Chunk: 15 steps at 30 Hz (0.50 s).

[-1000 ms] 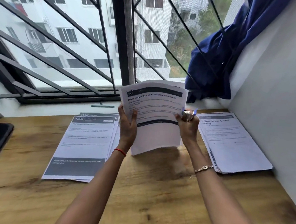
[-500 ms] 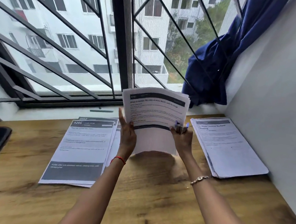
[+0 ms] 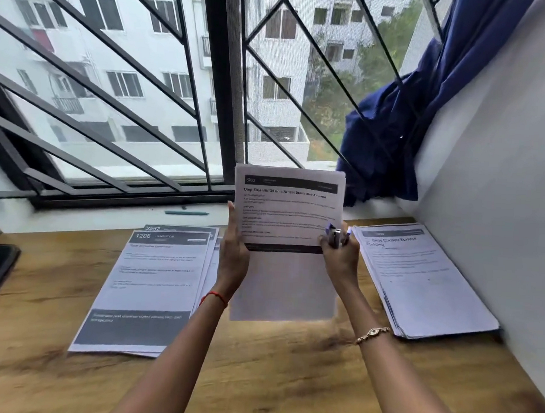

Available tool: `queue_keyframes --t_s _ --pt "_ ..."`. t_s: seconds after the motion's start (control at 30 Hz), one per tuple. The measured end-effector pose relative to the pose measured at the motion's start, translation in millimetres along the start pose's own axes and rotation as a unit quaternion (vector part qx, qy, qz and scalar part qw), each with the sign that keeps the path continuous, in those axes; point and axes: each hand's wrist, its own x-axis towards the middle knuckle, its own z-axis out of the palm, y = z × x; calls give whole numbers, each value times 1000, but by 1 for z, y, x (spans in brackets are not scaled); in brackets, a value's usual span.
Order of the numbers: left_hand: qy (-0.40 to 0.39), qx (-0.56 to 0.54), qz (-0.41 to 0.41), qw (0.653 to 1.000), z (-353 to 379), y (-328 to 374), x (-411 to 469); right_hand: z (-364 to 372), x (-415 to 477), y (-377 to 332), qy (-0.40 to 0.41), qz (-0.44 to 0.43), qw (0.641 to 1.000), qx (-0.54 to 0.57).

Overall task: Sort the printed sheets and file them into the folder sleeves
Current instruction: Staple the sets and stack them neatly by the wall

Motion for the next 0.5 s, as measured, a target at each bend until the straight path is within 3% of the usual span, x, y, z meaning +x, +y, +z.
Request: queue_keyframes --t_s 0.23,0.5 --pt "-108 31 -148 982 4 -23 -19 4 -8 30 -67 83 993 -50" --pt "-188 71 -196 960 5 -80 -45 7 -19 78 -125 183 956 -190"
